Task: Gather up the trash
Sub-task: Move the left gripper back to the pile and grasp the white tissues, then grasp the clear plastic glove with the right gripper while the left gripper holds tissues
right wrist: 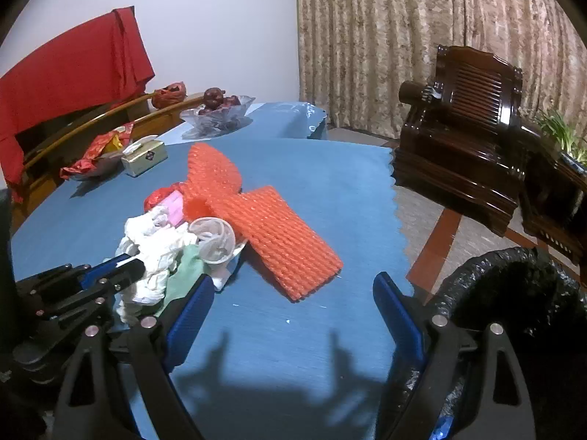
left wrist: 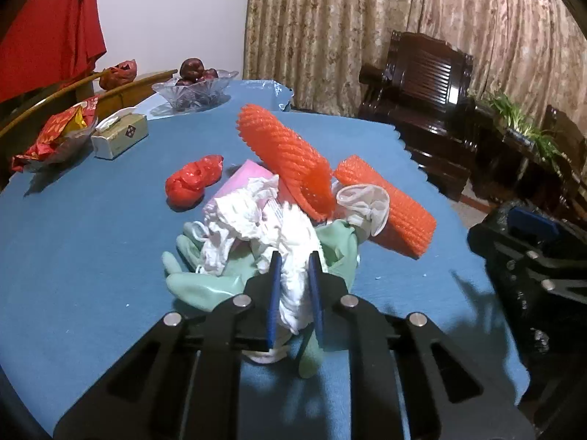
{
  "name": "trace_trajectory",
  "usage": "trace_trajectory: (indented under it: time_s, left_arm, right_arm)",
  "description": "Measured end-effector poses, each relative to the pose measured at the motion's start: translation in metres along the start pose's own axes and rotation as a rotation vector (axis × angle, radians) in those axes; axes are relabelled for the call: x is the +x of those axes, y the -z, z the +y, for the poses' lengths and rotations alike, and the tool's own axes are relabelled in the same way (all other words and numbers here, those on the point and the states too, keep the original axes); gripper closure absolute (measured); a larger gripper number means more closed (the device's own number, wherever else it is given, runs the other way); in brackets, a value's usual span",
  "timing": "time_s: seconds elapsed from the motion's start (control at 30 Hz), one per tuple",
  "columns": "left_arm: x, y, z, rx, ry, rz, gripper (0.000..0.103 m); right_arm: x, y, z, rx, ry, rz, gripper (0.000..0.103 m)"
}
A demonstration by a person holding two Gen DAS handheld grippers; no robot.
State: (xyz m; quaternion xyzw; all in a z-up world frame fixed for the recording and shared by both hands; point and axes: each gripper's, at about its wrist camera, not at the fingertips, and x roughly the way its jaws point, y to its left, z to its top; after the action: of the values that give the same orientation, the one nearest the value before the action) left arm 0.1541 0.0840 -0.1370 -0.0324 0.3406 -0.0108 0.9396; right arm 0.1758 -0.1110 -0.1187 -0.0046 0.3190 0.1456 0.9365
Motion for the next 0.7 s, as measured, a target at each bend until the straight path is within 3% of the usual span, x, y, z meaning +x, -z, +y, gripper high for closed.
trace_trajectory:
  time_s: [0.23, 0.4, 0.7]
  left_arm:
    - [-0.034, -0.006, 0.018, -0.024, -0.027, -0.066, 0.091]
    - [-0.041, -0.002, 0.037, -0.027, -0.079, -0.062, 0.091]
    - [-0.039, 0.001, 0.061, -0.063, -0.114, -0.054, 0.091]
  right_arm:
    - [0.001, 0.001, 0.007, -0.003, -0.017, 0.002, 0.016]
    - [0.005, 0.004, 0.021, -0.012, -0.029, 0.000, 0.016]
    - [0.028, -0.003, 0.045, -0.041, -0.058, 0.021, 0.028]
